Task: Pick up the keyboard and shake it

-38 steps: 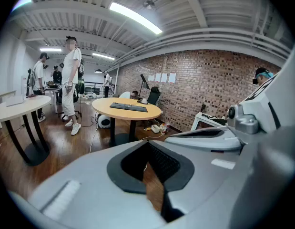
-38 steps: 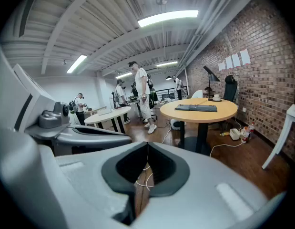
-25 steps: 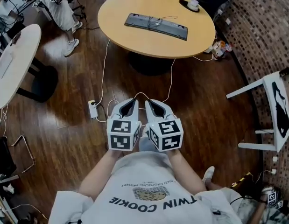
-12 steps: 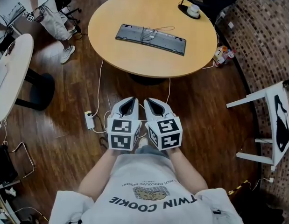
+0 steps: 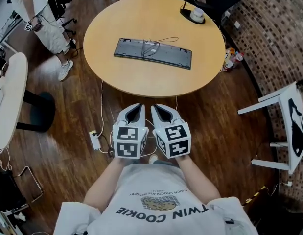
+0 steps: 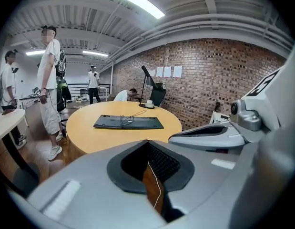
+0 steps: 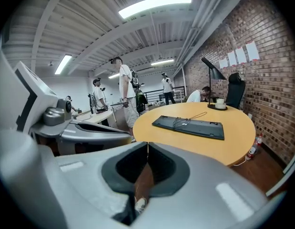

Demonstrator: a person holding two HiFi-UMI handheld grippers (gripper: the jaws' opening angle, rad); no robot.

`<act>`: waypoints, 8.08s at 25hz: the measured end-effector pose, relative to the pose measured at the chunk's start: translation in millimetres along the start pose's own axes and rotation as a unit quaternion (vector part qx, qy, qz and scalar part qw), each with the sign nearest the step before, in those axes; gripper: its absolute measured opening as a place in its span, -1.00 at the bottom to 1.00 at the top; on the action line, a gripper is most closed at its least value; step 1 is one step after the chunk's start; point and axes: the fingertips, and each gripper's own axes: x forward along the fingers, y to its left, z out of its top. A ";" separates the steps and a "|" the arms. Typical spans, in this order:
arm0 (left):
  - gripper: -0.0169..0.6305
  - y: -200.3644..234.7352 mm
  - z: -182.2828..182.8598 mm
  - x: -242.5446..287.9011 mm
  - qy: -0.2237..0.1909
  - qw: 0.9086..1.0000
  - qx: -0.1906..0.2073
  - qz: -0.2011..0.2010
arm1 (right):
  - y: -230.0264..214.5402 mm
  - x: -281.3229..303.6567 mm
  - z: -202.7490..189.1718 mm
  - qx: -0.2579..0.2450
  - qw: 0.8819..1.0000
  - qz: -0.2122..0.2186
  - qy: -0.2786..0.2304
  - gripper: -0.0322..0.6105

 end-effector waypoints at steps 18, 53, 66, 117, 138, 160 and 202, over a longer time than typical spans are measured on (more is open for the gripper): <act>-0.93 156.1 52.8 121.6 0.043 0.994 0.004 -0.099 | -63.1 143.5 62.3 0.090 0.991 -0.096 0.019 -0.89; 0.31 326.2 76.8 358.9 0.184 0.941 -0.190 -0.212 | -399.3 207.9 25.7 0.316 0.942 0.028 0.105 -0.15; 0.41 310.3 69.9 373.8 0.244 0.920 -0.170 -0.255 | -406.6 216.3 11.5 0.359 0.909 0.125 0.173 -0.02; -0.06 297.2 105.5 304.6 0.097 0.991 0.026 -0.093 | -362.0 185.1 65.1 0.123 0.982 -0.117 0.077 -0.18; -0.05 265.2 86.3 219.1 0.038 0.984 0.157 -0.071 | -291.1 103.1 25.9 0.012 0.979 -0.204 0.019 -0.17; -0.26 259.3 46.9 188.4 0.078 0.907 0.412 0.038 | -241.2 103.7 1.3 -0.444 0.834 -0.247 0.214 -0.42; -0.88 111.4 -55.4 63.7 0.138 0.954 0.236 0.125 | -157.4 7.7 -91.5 -0.332 0.923 -0.070 0.181 -0.55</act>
